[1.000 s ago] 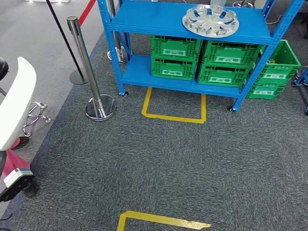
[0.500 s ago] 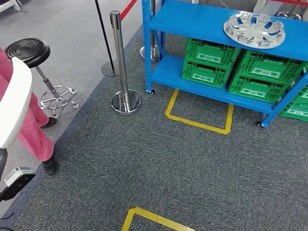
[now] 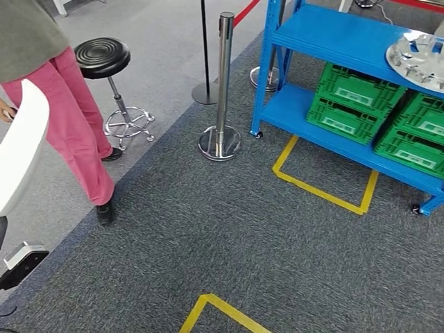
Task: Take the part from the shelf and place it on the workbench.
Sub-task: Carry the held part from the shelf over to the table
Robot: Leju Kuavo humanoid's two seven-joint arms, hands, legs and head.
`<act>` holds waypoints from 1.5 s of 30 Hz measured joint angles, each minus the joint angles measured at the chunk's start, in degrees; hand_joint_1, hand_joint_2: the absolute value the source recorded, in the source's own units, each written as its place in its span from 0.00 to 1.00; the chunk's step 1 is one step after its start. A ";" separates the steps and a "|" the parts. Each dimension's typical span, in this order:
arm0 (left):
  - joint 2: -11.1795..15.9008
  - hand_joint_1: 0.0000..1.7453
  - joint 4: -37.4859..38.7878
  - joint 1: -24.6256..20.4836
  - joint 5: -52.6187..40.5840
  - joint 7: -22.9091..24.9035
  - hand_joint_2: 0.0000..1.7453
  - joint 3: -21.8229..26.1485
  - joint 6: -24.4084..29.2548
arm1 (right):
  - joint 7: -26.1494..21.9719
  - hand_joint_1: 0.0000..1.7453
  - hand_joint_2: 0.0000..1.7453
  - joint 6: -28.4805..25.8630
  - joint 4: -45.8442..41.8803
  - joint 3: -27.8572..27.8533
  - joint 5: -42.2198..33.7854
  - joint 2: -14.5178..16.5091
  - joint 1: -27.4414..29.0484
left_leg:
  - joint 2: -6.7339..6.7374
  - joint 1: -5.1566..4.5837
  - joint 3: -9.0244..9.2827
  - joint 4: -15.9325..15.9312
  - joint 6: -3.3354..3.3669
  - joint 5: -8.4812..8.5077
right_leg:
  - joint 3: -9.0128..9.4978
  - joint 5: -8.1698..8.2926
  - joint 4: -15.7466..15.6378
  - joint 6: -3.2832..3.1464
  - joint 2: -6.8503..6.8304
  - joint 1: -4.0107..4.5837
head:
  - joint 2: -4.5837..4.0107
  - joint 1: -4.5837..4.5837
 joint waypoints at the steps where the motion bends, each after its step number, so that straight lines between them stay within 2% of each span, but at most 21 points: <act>1: 0.02 0.67 0.00 0.01 0.01 0.00 1.00 0.00 -0.01 | 0.02 0.00 1.00 0.10 0.00 -0.01 0.09 -0.01 -0.11 | -0.63 0.06 -0.03 -0.14 0.41 0.10 | 0.04 -0.19 -0.03 0.34 -0.10 -0.09 | 0.00 0.00; 3: 0.06 0.67 0.00 -0.19 0.03 0.00 1.00 0.01 -0.02 | 0.04 0.00 1.00 0.25 -0.01 -0.02 0.24 -0.01 -0.26 | -1.83 0.25 0.02 -0.45 1.24 0.36 | -0.76 -1.80 1.91 0.83 2.32 -0.33 | 0.00 0.13; 5: 0.03 0.67 0.01 -0.49 0.09 0.00 1.00 -0.05 -0.03 | 0.09 0.00 1.00 0.33 -0.01 -0.02 0.36 -0.03 -0.24 | -2.99 0.27 0.00 -0.55 1.80 0.45 | -3.86 -5.25 8.52 0.86 5.73 -0.37 | 0.00 0.34; 8: -0.07 0.67 0.08 -0.58 0.18 0.00 1.00 -0.26 -0.04 | 0.17 0.00 1.00 0.47 0.00 0.02 0.52 -0.09 0.01 | -5.18 0.12 -0.02 -0.50 2.02 0.43 | -8.44 -7.34 16.73 0.65 6.78 -0.19 | 0.00 0.38; 10: -0.09 0.67 0.12 -0.58 0.19 0.00 1.00 -0.38 -0.04 | 0.17 0.00 1.00 0.50 0.00 0.04 0.60 -0.10 0.07 | -6.80 0.12 0.11 -0.43 1.98 0.41 | -6.83 -3.51 12.11 0.37 7.39 -0.19 | 0.00 0.38; 12: -0.08 0.67 0.14 -0.68 0.31 0.00 1.00 -0.42 -0.03 | 0.17 0.00 1.00 0.50 -0.01 0.04 0.63 -0.18 0.06 | -8.30 0.13 -0.01 -0.16 1.73 0.31 | -3.50 0.08 4.28 0.06 10.46 -0.48 | 0.00 0.34; 14: -0.06 0.67 0.16 -0.85 0.45 -0.02 1.00 -0.44 -0.01 | 0.21 0.00 1.00 0.54 -0.01 0.03 0.70 -0.26 0.08 | -9.76 0.34 -0.58 0.08 1.04 0.43 | -1.82 0.76 0.85 -0.05 12.57 -0.58 | 0.00 0.32; 16: -0.02 0.67 0.18 -0.93 0.43 -0.19 1.00 -0.46 0.01 | 0.29 0.00 1.00 0.38 -0.01 0.03 0.75 -0.29 0.08 | -11.04 0.67 -1.04 0.04 0.20 0.69 | -1.44 0.77 0.52 -0.31 11.40 -0.48 | 0.00 0.36; 18: -0.16 0.67 0.18 -1.37 -0.24 -0.62 1.00 -0.76 -0.26 | 0.51 0.00 1.00 -0.74 -0.15 0.01 0.70 -0.49 0.30 | -8.82 0.52 -1.82 1.50 -0.44 -0.21 | -1.01 0.93 0.03 -0.83 9.73 -0.56 | 0.00 0.11; 20: -0.74 0.67 0.19 -2.54 -1.73 -0.56 1.00 -1.86 -1.07 | 0.91 0.00 1.00 -2.37 -0.61 0.00 0.81 -0.95 0.82 | -4.91 0.34 -4.44 7.02 -0.92 -3.15 | -0.58 0.84 -0.24 -1.20 7.82 -0.52 | 0.00 -0.18; 23: -1.47 0.67 0.25 -3.33 -3.66 1.40 1.00 -4.00 -2.18 | 1.48 0.00 1.00 -3.26 -1.49 0.01 1.59 -1.68 1.40 | -3.31 0.67 -8.68 15.70 -1.30 -5.95 | -0.30 0.41 -0.21 -1.37 5.10 -0.35 | 0.00 -0.22; 25: -1.44 0.67 0.28 -3.37 -3.37 2.15 1.00 -4.74 -2.08 | 1.81 0.00 1.00 -2.89 -1.83 0.02 2.70 -1.87 1.41 | -2.91 0.71 -6.99 12.53 -1.16 -3.17 | 0.07 0.09 -0.21 -1.29 3.70 -0.27 | 0.00 -0.24; 27: -1.31 0.67 0.29 -3.62 -2.45 2.12 1.00 -5.12 -1.72 | 2.13 0.00 1.00 -2.23 -2.03 0.02 3.79 -1.91 1.33 | -0.62 0.17 -2.98 4.83 -0.55 -0.03 | 0.63 -0.38 -0.17 -0.96 2.47 -0.07 | 0.00 -0.25; 29: -1.16 0.67 0.31 -4.00 -1.91 1.94 1.00 -5.29 -1.48 | 2.30 0.00 1.00 -1.76 -2.22 0.01 4.28 -1.91 1.30 | 1.19 -0.53 -1.00 0.70 0.32 0.64 | 0.94 -0.82 -0.18 -0.45 1.26 0.23 | 0.00 -0.19; 31: -1.00 0.67 0.33 -4.16 -1.77 1.88 1.00 -5.37 -1.32 | 2.35 0.00 1.00 -1.54 -2.33 0.00 4.47 -1.91 1.26 | 0.24 -0.74 -1.09 0.27 1.07 0.48 | 1.24 -1.09 -0.42 0.13 -0.06 0.34 | 0.00 -0.12; 34: -0.69 0.67 0.38 -4.19 -1.56 1.79 1.00 -5.45 -1.08 | 2.32 0.00 1.00 -1.47 -2.42 -0.02 4.61 -1.93 1.14 | -1.74 -0.36 -0.80 -0.43 2.10 0.81 | 0.01 -3.49 2.68 0.83 3.12 0.05 | 0.00 0.10; 36: -0.61 0.67 0.40 -4.18 -1.38 1.75 1.00 -5.57 -0.86 | 2.32 0.00 1.00 -1.49 -2.46 -0.01 4.60 -1.94 1.25 | -3.01 -0.28 -0.74 -0.50 2.57 0.82 | -3.95 -6.99 10.36 0.87 6.17 -0.08 | 0.00 0.29; 38: -0.61 0.67 0.44 -3.74 -1.30 1.75 1.00 -5.67 -0.73 | 2.38 0.00 1.00 -1.51 -2.48 0.02 4.69 -1.95 1.49 | -4.52 -0.34 -0.68 -0.48 2.70 0.75 | -7.73 -8.37 16.52 0.88 6.75 -0.07 | 0.00 0.33; 40: -0.61 0.67 0.46 -3.12 -1.25 1.75 1.00 -5.61 -0.62 | 2.55 0.00 1.00 -1.50 -2.50 0.07 5.14 -1.96 1.64 | -6.18 -0.35 -0.44 -0.42 2.65 0.67 | -7.73 -5.17 14.27 0.78 7.07 -0.10 | 0.00 0.33; 42: -0.60 0.67 0.46 -2.46 -1.23 1.75 1.00 -5.32 -0.44 | 2.76 0.00 1.00 -1.48 -2.52 0.08 5.74 -1.99 1.66 | -7.67 -0.35 -0.24 -0.25 2.38 0.49 | -4.75 -0.55 6.46 0.53 9.39 -0.30 | 0.00 0.33; 45: -0.44 0.67 0.44 -1.57 -1.21 1.78 1.00 -4.72 -0.09 | 3.06 0.00 1.00 -1.28 -2.66 0.07 6.48 -2.02 1.61 | -9.76 -0.20 -0.79 0.10 1.47 0.50 | -2.10 0.92 0.73 0.18 11.88 -0.45 | 0.00 0.26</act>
